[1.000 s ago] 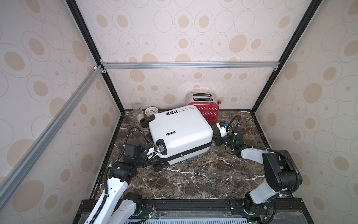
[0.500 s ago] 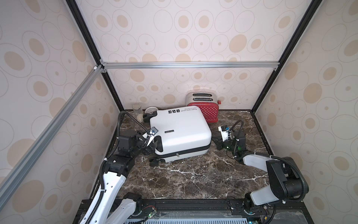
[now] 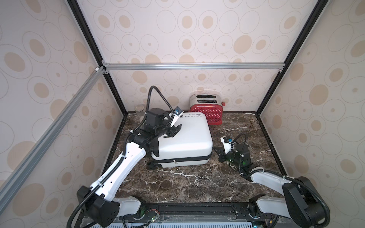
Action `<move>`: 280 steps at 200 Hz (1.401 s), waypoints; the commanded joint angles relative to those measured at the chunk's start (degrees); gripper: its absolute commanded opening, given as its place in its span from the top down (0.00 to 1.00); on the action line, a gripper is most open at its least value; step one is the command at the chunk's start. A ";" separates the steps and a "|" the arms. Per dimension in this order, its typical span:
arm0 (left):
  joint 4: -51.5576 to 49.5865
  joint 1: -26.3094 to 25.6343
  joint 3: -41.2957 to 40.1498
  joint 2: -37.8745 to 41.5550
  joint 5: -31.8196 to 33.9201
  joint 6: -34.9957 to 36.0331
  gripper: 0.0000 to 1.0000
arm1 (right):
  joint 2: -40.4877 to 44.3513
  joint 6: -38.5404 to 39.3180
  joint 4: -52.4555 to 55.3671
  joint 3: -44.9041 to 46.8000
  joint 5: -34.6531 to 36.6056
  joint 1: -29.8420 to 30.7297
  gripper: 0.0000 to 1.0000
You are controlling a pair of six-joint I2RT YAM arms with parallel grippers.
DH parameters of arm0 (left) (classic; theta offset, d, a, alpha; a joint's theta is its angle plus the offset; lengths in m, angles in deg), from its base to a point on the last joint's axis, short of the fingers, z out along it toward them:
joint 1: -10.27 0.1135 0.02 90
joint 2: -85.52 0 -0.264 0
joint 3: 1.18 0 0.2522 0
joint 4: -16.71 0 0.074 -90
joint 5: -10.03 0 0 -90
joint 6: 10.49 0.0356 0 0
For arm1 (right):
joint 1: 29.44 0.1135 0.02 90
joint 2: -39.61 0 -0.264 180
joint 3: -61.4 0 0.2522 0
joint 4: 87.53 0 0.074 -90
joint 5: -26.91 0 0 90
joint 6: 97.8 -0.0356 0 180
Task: Open the suitcase zippers
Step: Adjust the suitcase at the center of the board, then unzip the zipper on the suitcase.
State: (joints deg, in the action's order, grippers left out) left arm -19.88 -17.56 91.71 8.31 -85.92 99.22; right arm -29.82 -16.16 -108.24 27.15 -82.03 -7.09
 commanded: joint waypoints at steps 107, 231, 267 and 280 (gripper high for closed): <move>-14.79 -10.50 40.82 -40.06 -1.75 -20.62 0.24 | 9.33 -6.36 -0.46 8.47 7.60 9.78 1.00; -19.08 -10.66 42.99 -43.38 -0.11 -17.25 0.22 | 2.10 8.41 -0.96 2.57 -11.56 -5.82 0.56; -19.57 -10.66 42.95 -43.00 0.78 -17.34 0.22 | -6.41 14.66 -3.60 -5.20 -20.71 -8.20 0.56; -20.05 -10.66 42.95 -43.10 1.42 -17.25 0.22 | -8.02 17.98 -5.31 -6.45 -23.64 -8.29 0.55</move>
State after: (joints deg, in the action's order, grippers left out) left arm -35.20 -28.05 133.06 -34.66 -85.79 81.71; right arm -35.37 -5.85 -107.13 24.07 -95.18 -15.11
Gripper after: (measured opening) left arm 0.780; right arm 0.445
